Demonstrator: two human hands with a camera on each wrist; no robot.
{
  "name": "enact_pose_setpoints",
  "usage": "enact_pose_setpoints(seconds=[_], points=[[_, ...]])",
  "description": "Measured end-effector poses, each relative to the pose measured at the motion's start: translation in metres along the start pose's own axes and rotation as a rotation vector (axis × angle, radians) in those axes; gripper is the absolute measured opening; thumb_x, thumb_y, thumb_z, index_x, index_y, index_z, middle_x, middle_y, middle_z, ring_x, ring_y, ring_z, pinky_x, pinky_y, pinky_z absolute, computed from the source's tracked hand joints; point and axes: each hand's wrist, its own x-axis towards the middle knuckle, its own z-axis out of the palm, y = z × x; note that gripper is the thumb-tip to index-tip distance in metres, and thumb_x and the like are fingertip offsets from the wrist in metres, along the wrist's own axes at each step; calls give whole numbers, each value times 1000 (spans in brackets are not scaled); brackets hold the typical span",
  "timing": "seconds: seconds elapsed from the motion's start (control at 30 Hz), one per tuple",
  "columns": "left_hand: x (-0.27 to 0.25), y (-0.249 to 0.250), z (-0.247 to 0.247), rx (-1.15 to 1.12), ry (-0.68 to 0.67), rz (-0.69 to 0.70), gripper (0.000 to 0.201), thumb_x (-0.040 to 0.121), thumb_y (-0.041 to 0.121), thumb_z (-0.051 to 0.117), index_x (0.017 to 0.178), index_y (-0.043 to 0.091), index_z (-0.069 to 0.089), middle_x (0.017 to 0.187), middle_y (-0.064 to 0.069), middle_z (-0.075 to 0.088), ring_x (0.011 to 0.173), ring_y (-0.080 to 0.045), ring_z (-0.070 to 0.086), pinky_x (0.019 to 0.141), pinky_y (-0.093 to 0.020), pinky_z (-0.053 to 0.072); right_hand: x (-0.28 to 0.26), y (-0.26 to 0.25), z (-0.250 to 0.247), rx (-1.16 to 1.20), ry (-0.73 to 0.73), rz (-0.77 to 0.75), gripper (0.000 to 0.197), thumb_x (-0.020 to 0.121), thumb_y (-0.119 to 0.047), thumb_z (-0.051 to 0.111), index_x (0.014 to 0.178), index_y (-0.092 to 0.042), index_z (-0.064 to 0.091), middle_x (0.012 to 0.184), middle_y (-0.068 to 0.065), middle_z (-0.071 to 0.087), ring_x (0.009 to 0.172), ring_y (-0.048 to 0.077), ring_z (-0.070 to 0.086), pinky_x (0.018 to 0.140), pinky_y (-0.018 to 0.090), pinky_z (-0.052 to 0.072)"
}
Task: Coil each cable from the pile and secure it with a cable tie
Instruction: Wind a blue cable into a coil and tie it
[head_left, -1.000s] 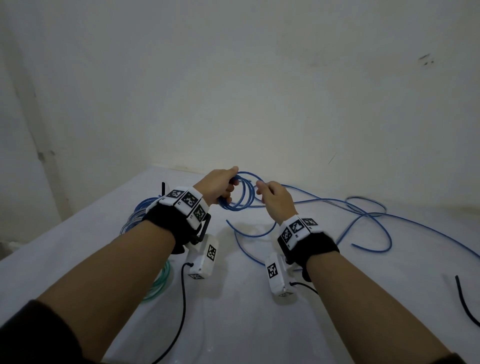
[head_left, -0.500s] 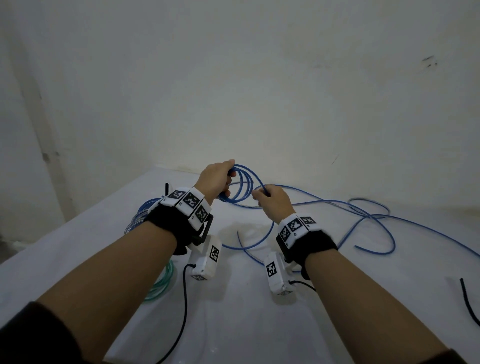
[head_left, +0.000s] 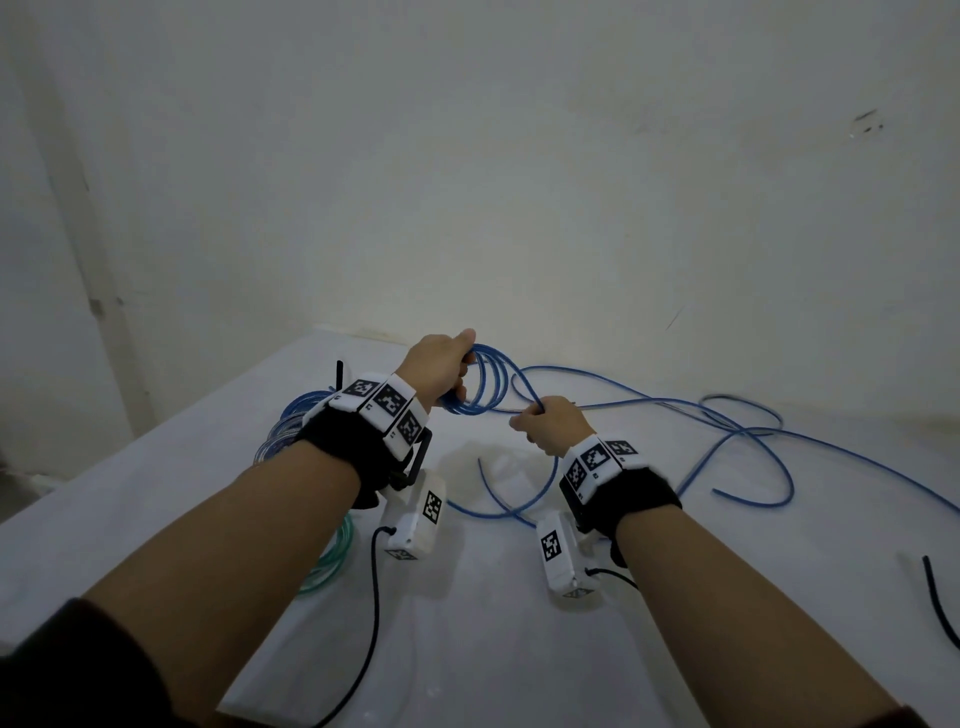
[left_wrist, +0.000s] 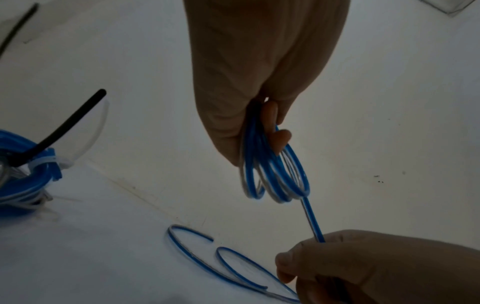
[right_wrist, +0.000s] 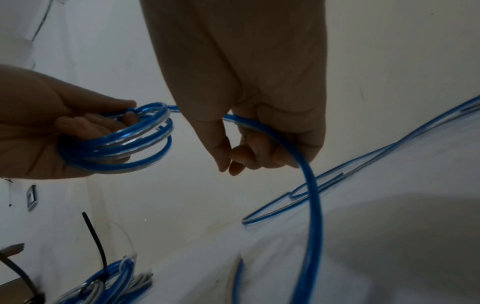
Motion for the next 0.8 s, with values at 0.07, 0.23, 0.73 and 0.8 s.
enact_pose_setpoints(seconds=[0.07,0.23,0.73,0.8], points=[[1,-4,1,-13,-2,-36,36,95,31,41,66,11,46,37,7,35,27,-10,34,55,-29,39,-1,3,0,-16,-24,31,31,87,-19,60,61,-14,43,61,3,48,54,15,41,53,24,35],[-4,-12,3,-4,-57,-126,39,97,32,41,65,10,44,35,6,33,31,-10,29,49,-24,39,-4,10,0,8,-2,23,23,87,-21,59,71,-11,45,71,5,49,60,19,43,59,27,37],[-8,-10,3,-277,-52,-153,38,100,30,37,67,11,41,33,9,28,30,-7,22,48,-22,32,-7,16,2,176,133,-54,11,93,-20,54,92,-9,53,75,1,57,70,18,53,79,37,50],[-9,-9,3,-255,-41,-134,38,100,30,37,68,11,42,33,9,28,31,-8,23,47,-22,33,-7,14,2,138,132,-64,12,93,-20,54,88,-8,53,75,1,57,75,21,53,81,38,50]])
